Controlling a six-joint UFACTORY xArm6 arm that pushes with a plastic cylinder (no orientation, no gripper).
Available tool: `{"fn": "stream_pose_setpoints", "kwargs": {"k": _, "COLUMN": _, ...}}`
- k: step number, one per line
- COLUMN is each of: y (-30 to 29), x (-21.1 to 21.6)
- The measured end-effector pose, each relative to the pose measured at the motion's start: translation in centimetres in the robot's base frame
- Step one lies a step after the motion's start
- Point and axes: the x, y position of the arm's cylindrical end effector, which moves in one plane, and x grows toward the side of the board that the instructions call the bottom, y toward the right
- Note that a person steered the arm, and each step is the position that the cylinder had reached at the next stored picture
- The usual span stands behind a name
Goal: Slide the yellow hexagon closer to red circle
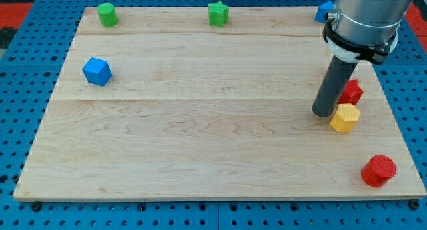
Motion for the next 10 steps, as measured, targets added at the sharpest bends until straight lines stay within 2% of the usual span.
{"fn": "stream_pose_setpoints", "kwargs": {"k": 2, "y": 1.5, "x": -0.9}}
{"fn": "stream_pose_setpoints", "kwargs": {"k": 4, "y": 2.1, "x": 1.0}}
{"fn": "stream_pose_setpoints", "kwargs": {"k": 6, "y": 3.7, "x": 0.4}}
{"fn": "stream_pose_setpoints", "kwargs": {"k": 10, "y": 5.3, "x": 3.9}}
